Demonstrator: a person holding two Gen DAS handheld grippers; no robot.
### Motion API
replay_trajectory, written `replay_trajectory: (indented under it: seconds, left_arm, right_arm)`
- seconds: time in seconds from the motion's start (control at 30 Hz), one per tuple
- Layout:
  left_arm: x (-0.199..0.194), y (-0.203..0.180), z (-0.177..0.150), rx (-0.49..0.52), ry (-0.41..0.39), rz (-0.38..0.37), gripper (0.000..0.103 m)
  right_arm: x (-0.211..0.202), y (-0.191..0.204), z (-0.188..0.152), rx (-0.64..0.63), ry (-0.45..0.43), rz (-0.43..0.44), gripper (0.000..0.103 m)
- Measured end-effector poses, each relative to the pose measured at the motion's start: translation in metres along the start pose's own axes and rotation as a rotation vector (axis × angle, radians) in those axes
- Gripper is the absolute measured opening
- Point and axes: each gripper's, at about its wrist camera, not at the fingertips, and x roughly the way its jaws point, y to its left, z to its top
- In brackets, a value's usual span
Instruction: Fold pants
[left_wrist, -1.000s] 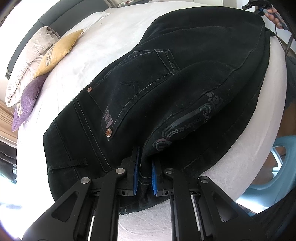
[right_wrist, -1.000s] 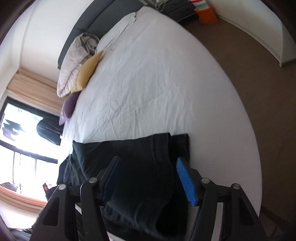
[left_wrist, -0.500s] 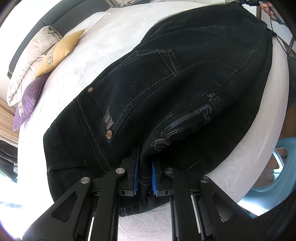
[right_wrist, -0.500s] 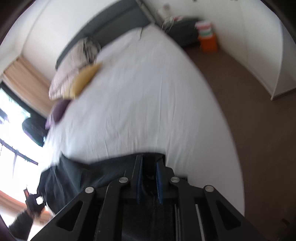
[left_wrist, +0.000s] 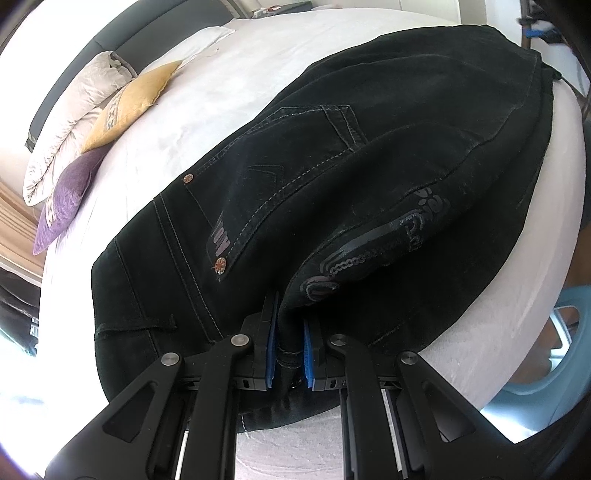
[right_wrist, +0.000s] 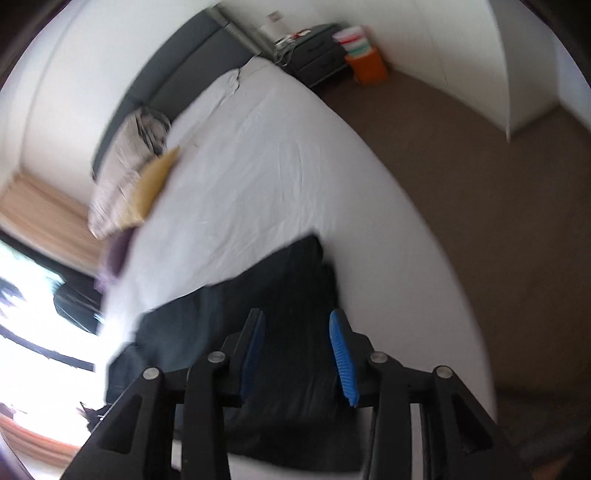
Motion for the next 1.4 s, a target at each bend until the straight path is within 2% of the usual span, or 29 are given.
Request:
replay_trajectory:
  seconds: [0.1, 0.2, 0.3, 0.37, 0.5, 0.63, 0.7, 0.77, 0.83, 1.13, 1.23, 1.4]
  left_arm:
    - [0.0, 0.004, 0.001, -0.009, -0.002, -0.002, 0.01]
    - [0.0, 0.006, 0.001, -0.008, 0.001, 0.001, 0.01]
    - [0.0, 0.007, 0.003, -0.004, 0.002, 0.005, 0.01]
    - [0.0, 0.006, 0.002, -0.008, -0.003, 0.008, 0.01]
    - [0.001, 0.006, -0.001, -0.022, -0.015, 0.008, 0.01]
    - [0.0, 0.007, -0.003, -0.027, -0.024, 0.004, 0.01]
    - [0.001, 0.008, -0.005, -0.028, -0.026, 0.004, 0.01]
    - [0.001, 0.009, -0.006, -0.029, -0.025, 0.005, 0.01]
    - [0.001, 0.009, -0.006, -0.03, -0.023, 0.006, 0.01]
    - [0.001, 0.007, 0.003, -0.009, -0.008, 0.009, 0.009]
    - [-0.003, 0.006, 0.003, -0.002, -0.017, -0.002, 0.008]
    - [-0.012, -0.003, 0.0, 0.056, -0.048, -0.019, 0.008]
  right_arm:
    - [0.005, -0.008, -0.036, 0.138, 0.032, 0.081, 0.04]
    - [0.027, -0.013, -0.062, 0.266, 0.066, 0.079, 0.04]
    - [0.045, -0.01, -0.064, 0.32, 0.087, 0.086, 0.044]
    - [0.05, -0.009, -0.061, 0.357, 0.079, 0.059, 0.047]
    - [0.054, -0.009, -0.054, 0.42, 0.04, 0.065, 0.047]
    - [0.057, -0.024, -0.058, 0.497, -0.013, 0.15, 0.046]
    - [0.059, -0.026, -0.06, 0.495, -0.031, 0.161, 0.035]
    - [0.057, -0.026, -0.061, 0.466, -0.047, 0.139, 0.012]
    - [0.053, -0.024, -0.063, 0.423, -0.072, 0.098, 0.007]
    - [0.008, 0.017, -0.066, 0.228, -0.204, 0.029, 0.005]
    - [-0.002, 0.012, -0.069, 0.249, -0.213, 0.046, 0.004]
    - [-0.007, -0.013, -0.084, 0.305, -0.215, 0.026, 0.004]
